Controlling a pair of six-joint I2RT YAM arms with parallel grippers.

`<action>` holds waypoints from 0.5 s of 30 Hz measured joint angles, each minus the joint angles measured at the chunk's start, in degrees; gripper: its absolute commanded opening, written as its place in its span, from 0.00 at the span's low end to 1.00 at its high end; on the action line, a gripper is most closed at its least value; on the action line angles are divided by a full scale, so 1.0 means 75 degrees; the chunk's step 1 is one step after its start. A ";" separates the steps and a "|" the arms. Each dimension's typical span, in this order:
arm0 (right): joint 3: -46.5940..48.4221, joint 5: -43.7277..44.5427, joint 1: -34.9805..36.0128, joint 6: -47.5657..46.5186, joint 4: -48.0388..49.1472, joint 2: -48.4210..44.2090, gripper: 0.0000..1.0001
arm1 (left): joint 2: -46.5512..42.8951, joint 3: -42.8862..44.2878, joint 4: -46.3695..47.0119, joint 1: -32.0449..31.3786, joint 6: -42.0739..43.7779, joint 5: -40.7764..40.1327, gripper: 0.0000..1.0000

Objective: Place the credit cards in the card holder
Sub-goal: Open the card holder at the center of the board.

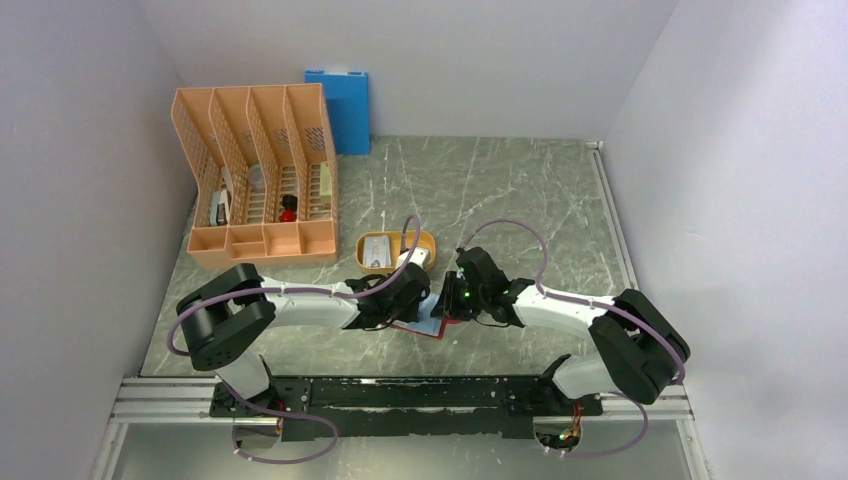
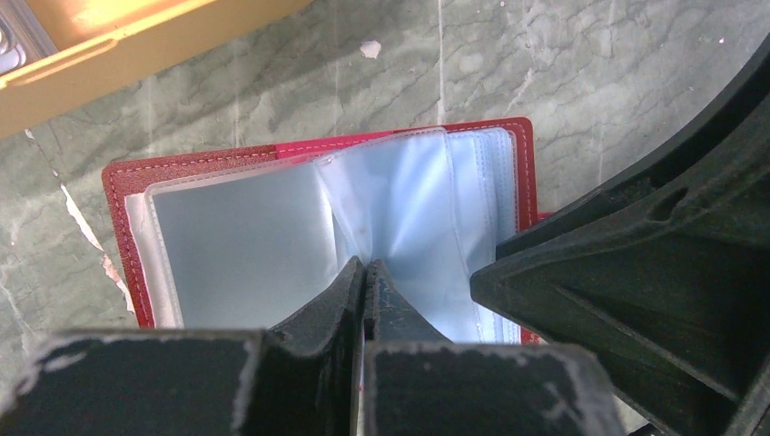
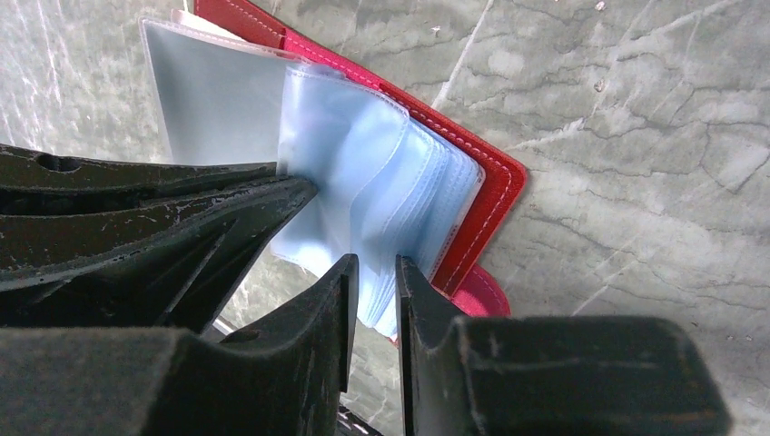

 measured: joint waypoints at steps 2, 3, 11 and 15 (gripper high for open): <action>-0.0003 0.0009 0.0000 0.0006 0.0003 -0.0009 0.24 | -0.0006 -0.0006 0.0006 0.0006 -0.0015 0.0003 0.05; -0.0009 0.0020 -0.0003 0.0015 0.0003 -0.0017 0.24 | -0.0006 -0.0006 0.0006 0.0009 -0.0015 0.0006 0.05; -0.0219 0.0184 -0.0067 0.0105 -0.0050 -0.0356 0.24 | -0.0006 -0.0023 0.0029 0.0035 -0.0017 0.0061 0.05; -0.0219 0.0160 -0.0082 0.0096 -0.0064 -0.0344 0.26 | -0.0006 -0.0023 0.0035 0.0047 -0.0015 0.0090 0.05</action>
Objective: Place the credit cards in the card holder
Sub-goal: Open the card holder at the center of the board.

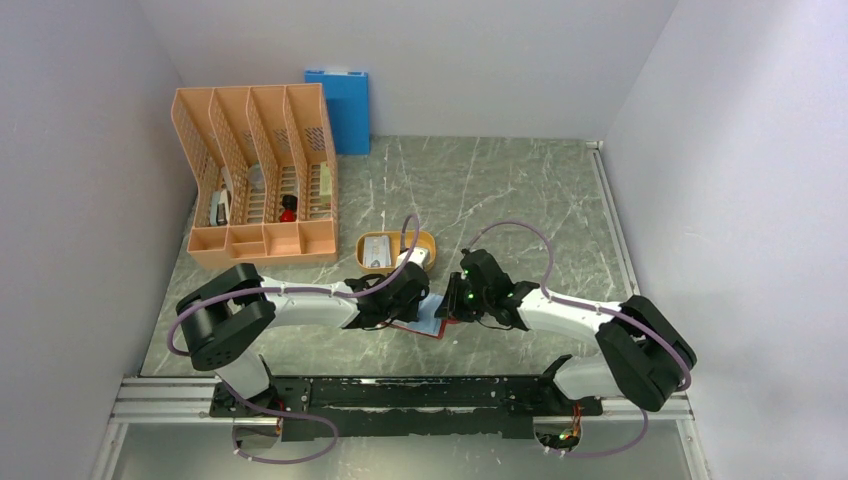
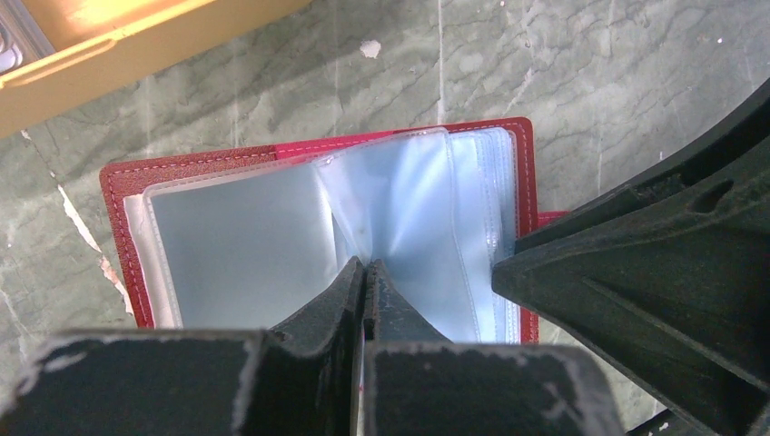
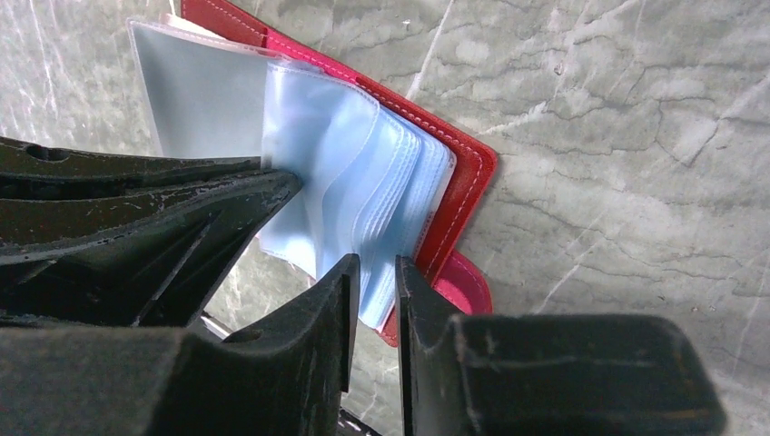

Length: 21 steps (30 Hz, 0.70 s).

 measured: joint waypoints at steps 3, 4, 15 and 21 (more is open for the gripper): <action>0.0000 -0.0012 0.0000 -0.0009 0.0003 0.0032 0.29 | -0.0006 0.0000 0.0000 0.0006 0.0000 0.0017 0.05; 0.0006 -0.0029 0.0000 -0.0012 0.0006 0.0050 0.30 | -0.0012 0.0000 -0.0003 0.0009 0.0000 0.0020 0.05; 0.0283 -0.0216 0.0009 -0.0154 0.0009 0.0367 0.35 | -0.0090 -0.0023 -0.0099 0.0050 0.0003 0.0079 0.05; 0.0286 0.0064 0.0017 -0.0160 -0.0221 0.0023 0.36 | -0.0093 -0.0023 -0.0102 0.0050 0.0003 0.0090 0.05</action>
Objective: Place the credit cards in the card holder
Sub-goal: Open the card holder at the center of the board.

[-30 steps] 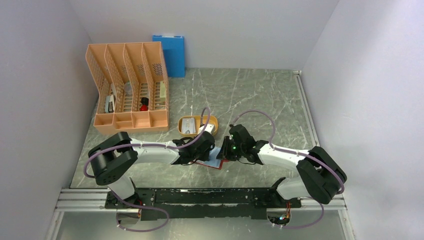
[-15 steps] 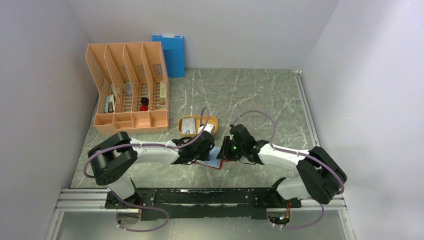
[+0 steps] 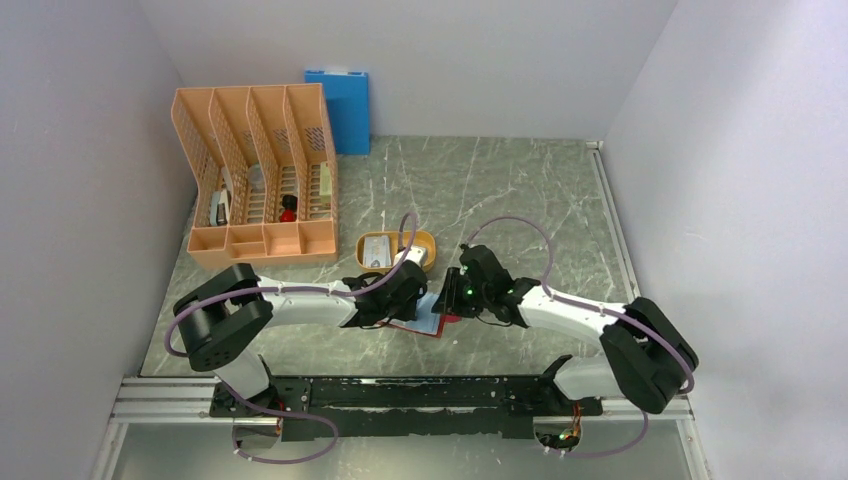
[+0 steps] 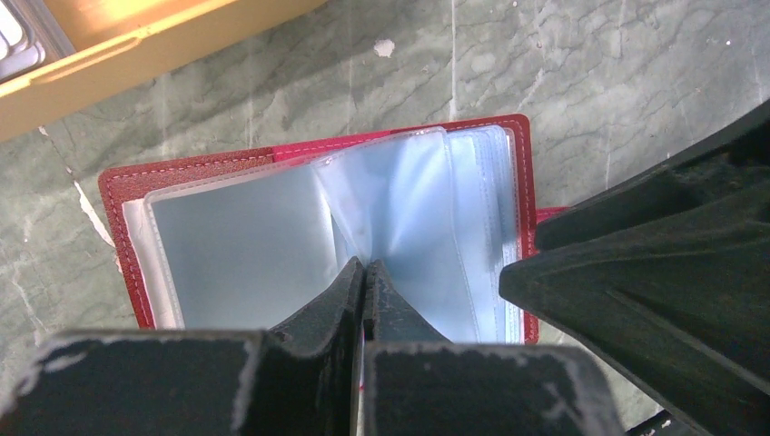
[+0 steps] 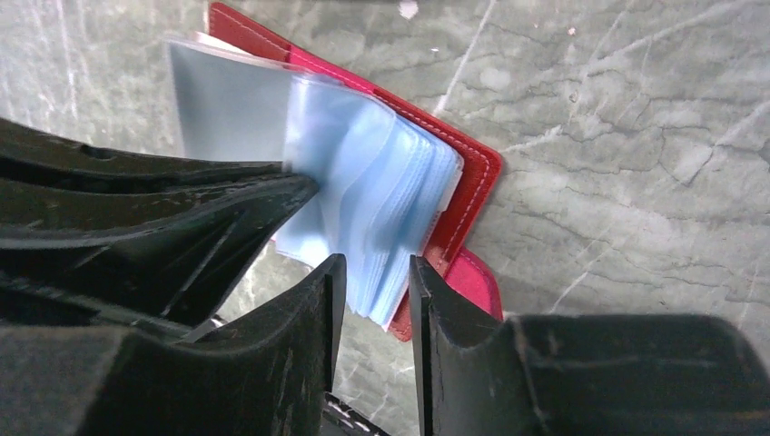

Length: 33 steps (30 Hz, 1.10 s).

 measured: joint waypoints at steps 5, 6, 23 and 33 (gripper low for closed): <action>0.0000 0.0064 0.0000 -0.0023 -0.0015 -0.0195 0.37 | 0.0000 -0.0006 0.0003 0.0003 0.0000 0.0009 0.05; 0.0003 0.0058 0.0006 -0.0023 -0.0009 -0.0154 0.37 | -0.0003 -0.0006 0.0003 0.0003 0.0000 0.0012 0.05; 0.0128 -0.0189 0.0026 -0.0020 0.0300 0.0487 0.40 | -0.0111 -0.0099 -0.0017 0.0003 -0.0003 0.0047 0.05; 0.0443 -0.0353 0.0128 -0.0026 0.0466 0.0921 0.42 | -0.0466 -0.0143 -0.0382 0.0035 0.0003 0.0079 0.21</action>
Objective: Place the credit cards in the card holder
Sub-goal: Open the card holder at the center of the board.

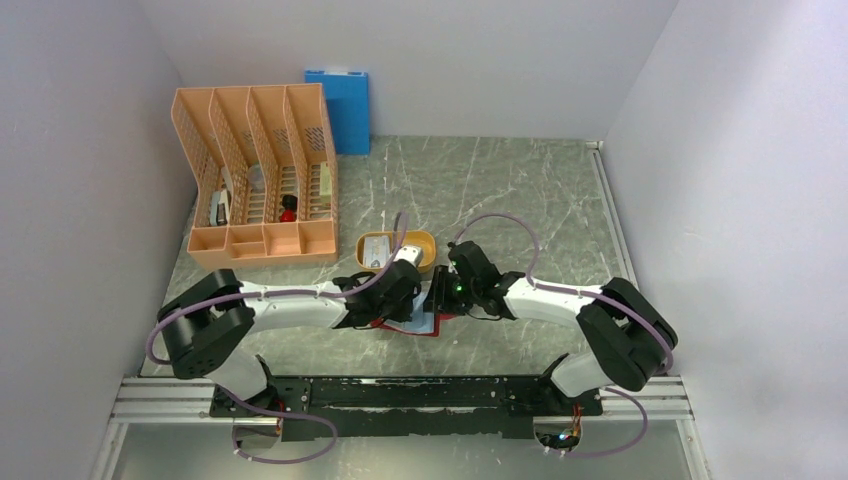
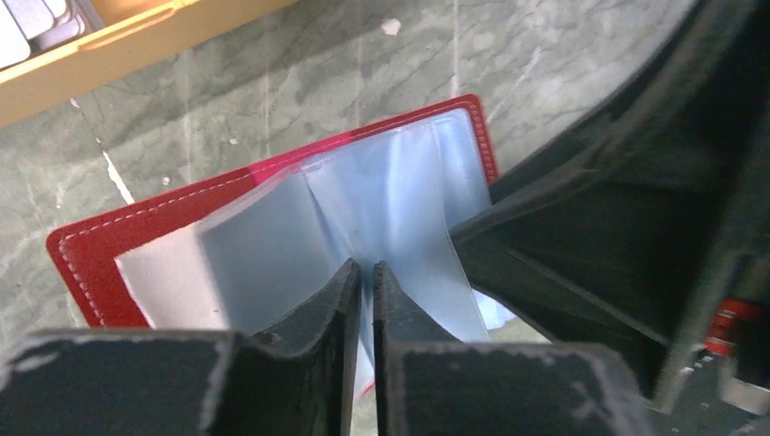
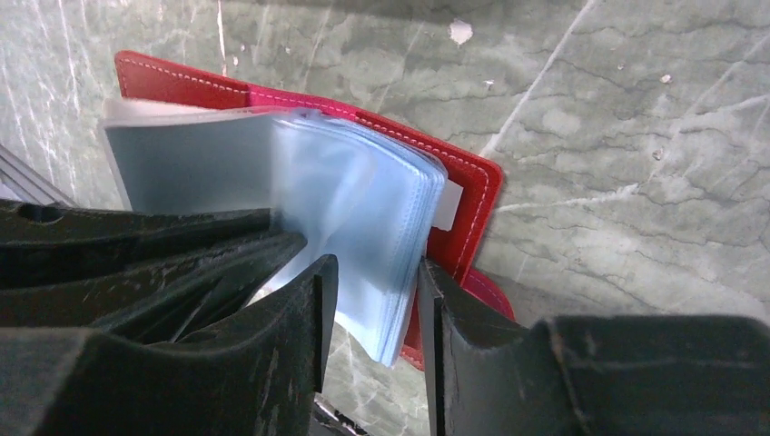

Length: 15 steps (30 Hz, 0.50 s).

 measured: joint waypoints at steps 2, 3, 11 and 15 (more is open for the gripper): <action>0.0020 -0.0006 0.0032 0.0000 0.0015 0.0015 0.43 | -0.0184 0.0000 -0.0050 0.0000 -0.0012 0.0064 0.29; 0.0041 -0.0006 0.0047 -0.0003 0.0017 0.0023 0.43 | -0.0280 0.0000 -0.0064 -0.0003 -0.0003 0.0085 0.31; 0.0166 -0.0026 0.0149 -0.0029 0.0029 0.0032 0.46 | -0.0947 0.0000 -0.0157 -0.0003 -0.0009 0.0131 0.41; 0.0251 -0.0026 0.0201 -0.0058 0.0032 0.0035 0.47 | -0.1128 0.0000 -0.0166 -0.0003 -0.0006 0.0134 0.41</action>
